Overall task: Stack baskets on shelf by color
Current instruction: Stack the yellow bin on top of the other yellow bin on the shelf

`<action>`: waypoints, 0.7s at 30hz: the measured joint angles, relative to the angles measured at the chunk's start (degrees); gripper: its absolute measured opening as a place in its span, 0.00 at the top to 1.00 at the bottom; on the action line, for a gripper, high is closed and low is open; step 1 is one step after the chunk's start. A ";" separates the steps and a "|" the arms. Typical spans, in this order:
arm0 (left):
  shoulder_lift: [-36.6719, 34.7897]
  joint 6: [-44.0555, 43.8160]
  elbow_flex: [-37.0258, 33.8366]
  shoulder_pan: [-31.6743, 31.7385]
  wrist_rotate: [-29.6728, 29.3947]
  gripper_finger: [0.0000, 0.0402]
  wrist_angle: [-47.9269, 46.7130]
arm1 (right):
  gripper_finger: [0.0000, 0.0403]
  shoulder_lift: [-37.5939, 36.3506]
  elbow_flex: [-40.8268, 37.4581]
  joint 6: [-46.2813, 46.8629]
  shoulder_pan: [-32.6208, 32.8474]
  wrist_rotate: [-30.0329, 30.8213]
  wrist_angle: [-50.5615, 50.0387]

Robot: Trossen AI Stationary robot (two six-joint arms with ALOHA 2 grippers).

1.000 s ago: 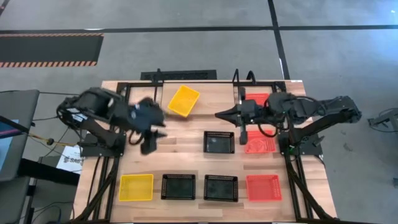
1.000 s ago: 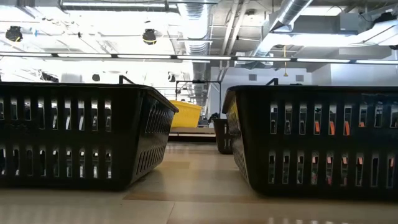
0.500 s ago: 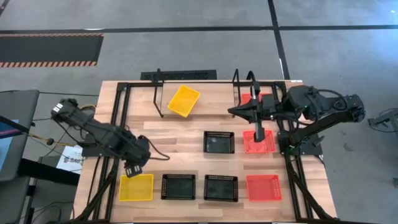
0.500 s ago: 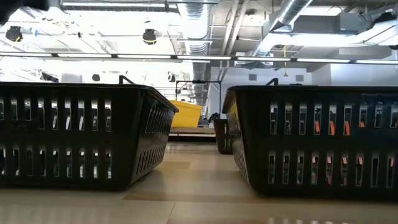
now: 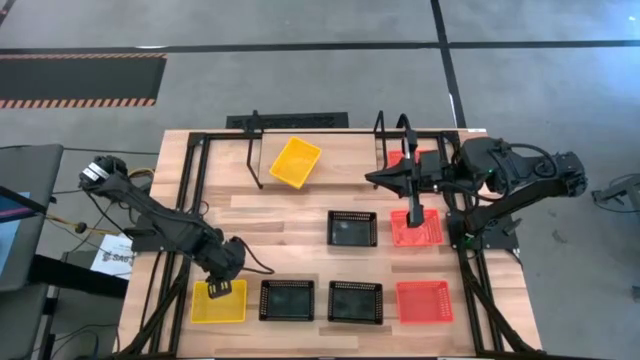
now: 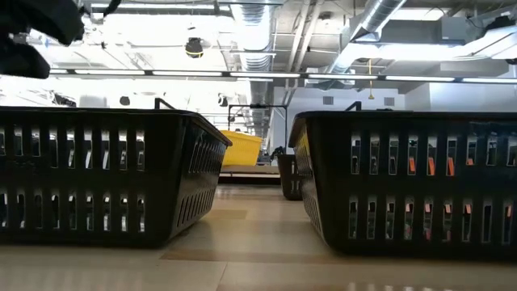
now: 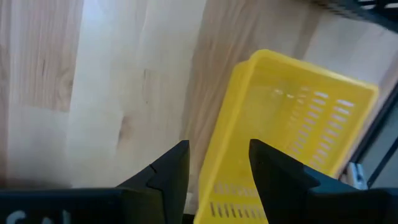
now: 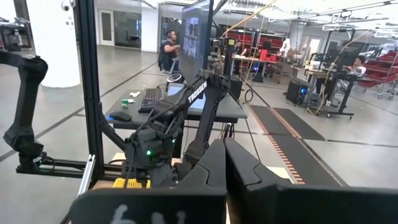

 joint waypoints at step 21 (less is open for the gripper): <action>-0.02 1.03 -2.08 0.44 -10.52 0.62 4.11 | 0.98 0.00 0.00 0.00 0.00 0.07 1.36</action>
